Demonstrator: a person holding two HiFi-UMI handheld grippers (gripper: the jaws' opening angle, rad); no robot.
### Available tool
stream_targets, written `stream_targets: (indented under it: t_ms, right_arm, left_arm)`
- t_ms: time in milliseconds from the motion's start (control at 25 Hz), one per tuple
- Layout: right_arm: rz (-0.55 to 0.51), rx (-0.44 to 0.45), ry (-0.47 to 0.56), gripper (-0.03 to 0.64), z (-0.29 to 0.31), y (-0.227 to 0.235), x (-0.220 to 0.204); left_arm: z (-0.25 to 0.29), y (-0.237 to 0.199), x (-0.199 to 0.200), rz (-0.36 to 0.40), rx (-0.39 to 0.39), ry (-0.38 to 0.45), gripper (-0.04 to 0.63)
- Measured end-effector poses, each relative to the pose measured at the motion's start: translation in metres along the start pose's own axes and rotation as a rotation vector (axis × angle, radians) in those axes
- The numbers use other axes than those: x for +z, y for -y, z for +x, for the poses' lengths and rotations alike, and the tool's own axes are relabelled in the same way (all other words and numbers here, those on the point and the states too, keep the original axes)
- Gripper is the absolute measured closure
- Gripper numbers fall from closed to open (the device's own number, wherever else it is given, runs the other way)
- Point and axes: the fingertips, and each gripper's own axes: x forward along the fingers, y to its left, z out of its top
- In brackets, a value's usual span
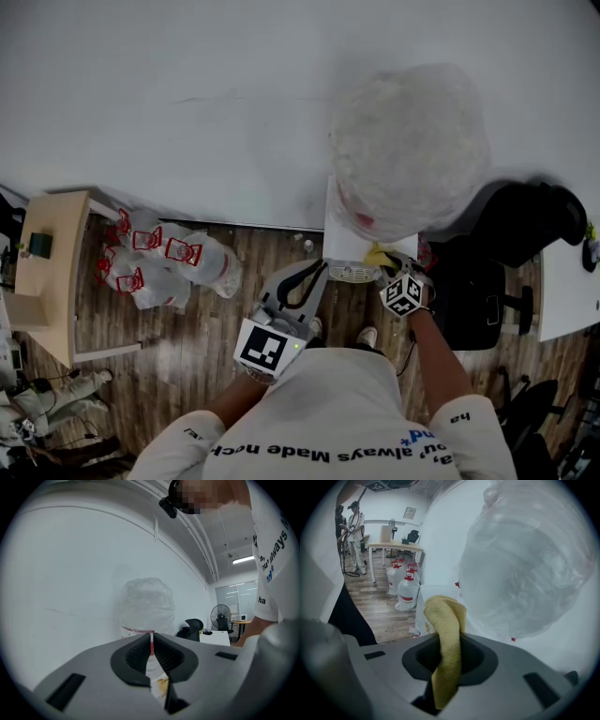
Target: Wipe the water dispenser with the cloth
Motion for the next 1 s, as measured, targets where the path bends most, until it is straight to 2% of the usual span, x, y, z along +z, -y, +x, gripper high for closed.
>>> stream_targets:
  t_ms: [200,600,1000]
  right_arm:
    - [0.046,-0.028,0.046,0.537,-0.011,0.025,0.005]
    - [0.054,-0.105,-0.025,0.537,-0.005,0.093,-0.036]
    - [0.065,-0.126,-0.077,0.537,0.024,0.138,-0.055]
  left_arm:
    - [0.007,-0.002,-0.001,-0.009,0.006,-0.003,0.558]
    - [0.018,-0.004,-0.002,-0.005,0.026,-0.005,0.558]
    - [0.030,-0.012,-0.004,-0.003,0.061,-0.016,0.558]
